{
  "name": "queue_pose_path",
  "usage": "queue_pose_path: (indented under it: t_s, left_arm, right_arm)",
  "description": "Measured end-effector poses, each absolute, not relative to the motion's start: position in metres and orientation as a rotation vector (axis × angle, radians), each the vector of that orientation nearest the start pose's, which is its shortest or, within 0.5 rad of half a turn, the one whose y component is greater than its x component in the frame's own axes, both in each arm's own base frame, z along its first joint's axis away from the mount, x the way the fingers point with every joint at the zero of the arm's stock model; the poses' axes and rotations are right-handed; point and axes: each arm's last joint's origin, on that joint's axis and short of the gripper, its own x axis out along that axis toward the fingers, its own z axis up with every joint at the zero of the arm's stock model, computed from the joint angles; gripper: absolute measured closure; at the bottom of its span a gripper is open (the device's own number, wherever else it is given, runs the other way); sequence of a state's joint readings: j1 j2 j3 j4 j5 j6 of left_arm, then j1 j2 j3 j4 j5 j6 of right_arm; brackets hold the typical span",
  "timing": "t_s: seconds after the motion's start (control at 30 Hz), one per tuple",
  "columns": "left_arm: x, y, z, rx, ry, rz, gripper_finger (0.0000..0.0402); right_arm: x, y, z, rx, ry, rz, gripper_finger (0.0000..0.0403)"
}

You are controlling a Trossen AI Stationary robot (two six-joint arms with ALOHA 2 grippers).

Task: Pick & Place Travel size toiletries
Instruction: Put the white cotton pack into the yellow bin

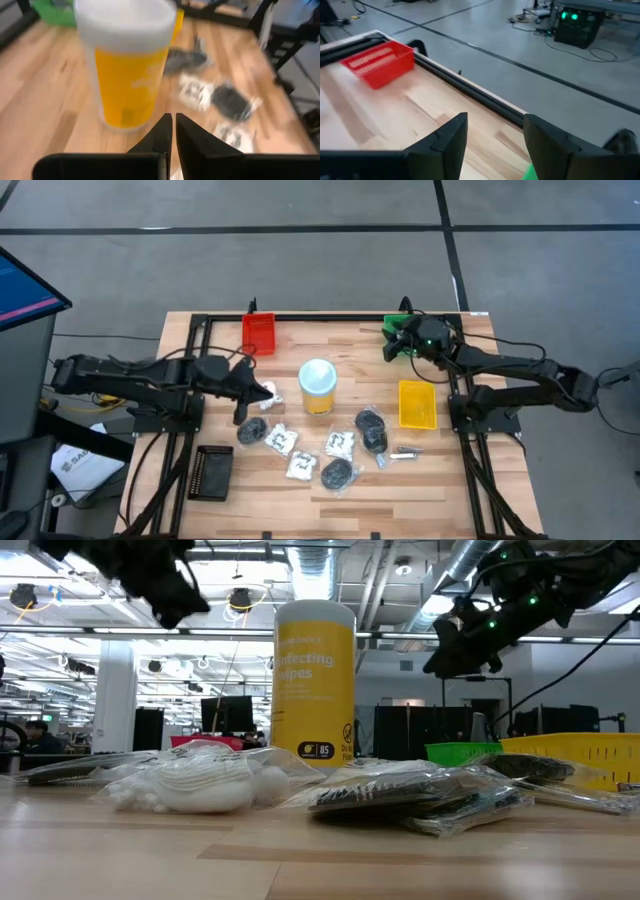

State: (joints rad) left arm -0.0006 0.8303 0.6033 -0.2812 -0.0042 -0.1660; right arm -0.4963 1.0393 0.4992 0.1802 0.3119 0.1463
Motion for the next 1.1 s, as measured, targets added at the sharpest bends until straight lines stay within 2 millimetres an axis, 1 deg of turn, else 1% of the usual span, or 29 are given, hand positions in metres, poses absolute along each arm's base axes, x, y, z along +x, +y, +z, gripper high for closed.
queue_pose_path:
  t_s: [0.1, 0.2, 0.27, 0.37, 0.53, 0.67, 0.77, 0.9, 1.1]
  left_arm:
    - [0.176, 0.001, 0.237, -0.151, 0.555, 0.087, 0.0385]
    - [0.173, 0.004, 0.221, -0.162, 0.587, 0.187, 0.0383]
    - [0.171, 0.005, 0.212, -0.16, 0.605, 0.24, 0.0375]
    - [0.168, 0.006, 0.201, -0.184, 0.624, 0.293, 0.0348]
    - [0.163, 0.008, 0.186, -0.215, 0.631, 0.367, 0.0287]
    - [0.162, 0.01, 0.176, -0.187, 0.642, 0.438, 0.024]
    - [0.165, 0.013, 0.17, -0.18, 0.622, 0.478, 0.0212]
    - [0.171, 0.02, 0.161, -0.192, 0.625, 0.523, 0.019]
    - [0.177, 0.031, 0.147, -0.198, 0.691, 0.583, 0.0178]
  right_arm:
    - [0.19, -0.106, 0.227, 0.165, 0.3, -0.795, 0.022]
    - [0.194, -0.101, 0.229, 0.16, 0.292, -0.767, 0.0223]
    - [0.196, -0.097, 0.231, 0.156, 0.29, -0.749, 0.0225]
    - [0.198, -0.093, 0.231, 0.12, 0.299, -0.72, 0.0227]
    - [0.202, -0.087, 0.234, 0.108, 0.27, -0.69, 0.0228]
    - [0.204, -0.084, 0.235, 0.105, 0.261, -0.671, 0.0228]
    - [0.204, -0.083, 0.235, 0.105, 0.261, -0.666, 0.0228]
    - [0.205, -0.08, 0.235, 0.1, 0.262, -0.655, 0.0228]
    - [0.205, -0.08, 0.235, 0.093, 0.264, -0.653, 0.0228]
